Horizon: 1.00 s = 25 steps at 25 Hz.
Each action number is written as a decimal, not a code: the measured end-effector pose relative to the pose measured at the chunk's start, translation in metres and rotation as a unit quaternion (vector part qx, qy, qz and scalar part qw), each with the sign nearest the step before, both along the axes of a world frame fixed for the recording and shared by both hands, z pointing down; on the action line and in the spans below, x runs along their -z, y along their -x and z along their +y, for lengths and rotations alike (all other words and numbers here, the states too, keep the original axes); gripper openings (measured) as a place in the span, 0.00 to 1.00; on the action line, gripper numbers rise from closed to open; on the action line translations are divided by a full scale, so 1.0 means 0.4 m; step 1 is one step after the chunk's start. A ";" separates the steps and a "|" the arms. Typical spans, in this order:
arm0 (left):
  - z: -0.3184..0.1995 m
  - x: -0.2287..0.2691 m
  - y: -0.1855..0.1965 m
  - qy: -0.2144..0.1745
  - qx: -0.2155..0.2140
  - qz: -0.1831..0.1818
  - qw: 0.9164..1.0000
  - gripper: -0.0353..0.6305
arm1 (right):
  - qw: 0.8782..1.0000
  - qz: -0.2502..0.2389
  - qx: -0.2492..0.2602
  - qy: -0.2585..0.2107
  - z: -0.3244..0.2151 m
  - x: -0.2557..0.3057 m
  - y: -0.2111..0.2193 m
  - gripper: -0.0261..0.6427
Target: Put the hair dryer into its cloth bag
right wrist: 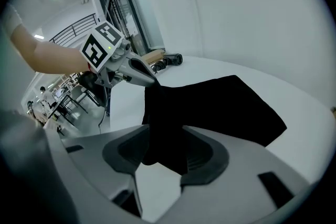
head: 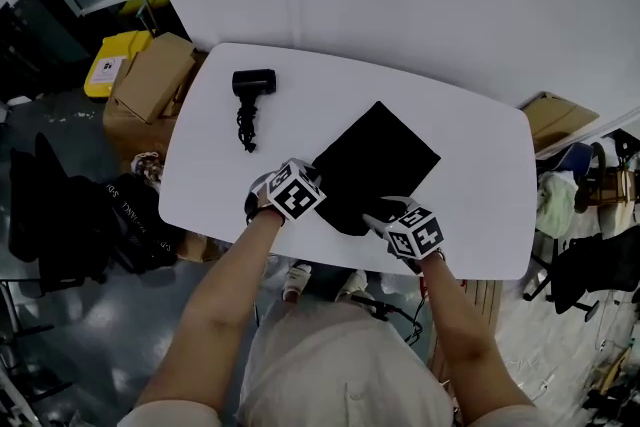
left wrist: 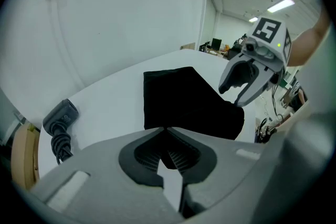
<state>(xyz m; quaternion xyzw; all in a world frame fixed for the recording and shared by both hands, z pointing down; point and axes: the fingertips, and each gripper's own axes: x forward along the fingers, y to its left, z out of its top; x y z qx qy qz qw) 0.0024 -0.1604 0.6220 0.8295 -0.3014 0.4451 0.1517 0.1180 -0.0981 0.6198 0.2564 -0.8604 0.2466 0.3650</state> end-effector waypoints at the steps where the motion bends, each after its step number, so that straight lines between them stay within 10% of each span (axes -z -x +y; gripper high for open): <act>1: 0.001 0.001 -0.002 0.004 -0.001 -0.002 1.000 0.09 | 1.000 -0.003 -0.001 -0.003 0.000 0.010 -0.002 0.34; 7: 0.002 0.013 -0.014 0.025 -0.003 -0.003 1.000 0.09 | 0.994 0.012 0.038 -0.103 -0.018 0.113 0.103 0.37; 14: -0.001 0.022 -0.027 0.042 -0.004 0.008 0.999 0.09 | 0.965 0.152 0.107 -0.187 -0.033 0.031 0.192 0.33; 18: 0.000 0.019 -0.021 0.051 -0.001 0.018 0.999 0.09 | 0.946 0.209 0.133 -0.209 -0.055 -0.005 0.170 0.15; 25: -0.019 0.023 -0.008 0.047 0.037 0.088 0.994 0.09 | 0.989 0.097 0.069 -0.084 -0.102 0.038 0.154 0.08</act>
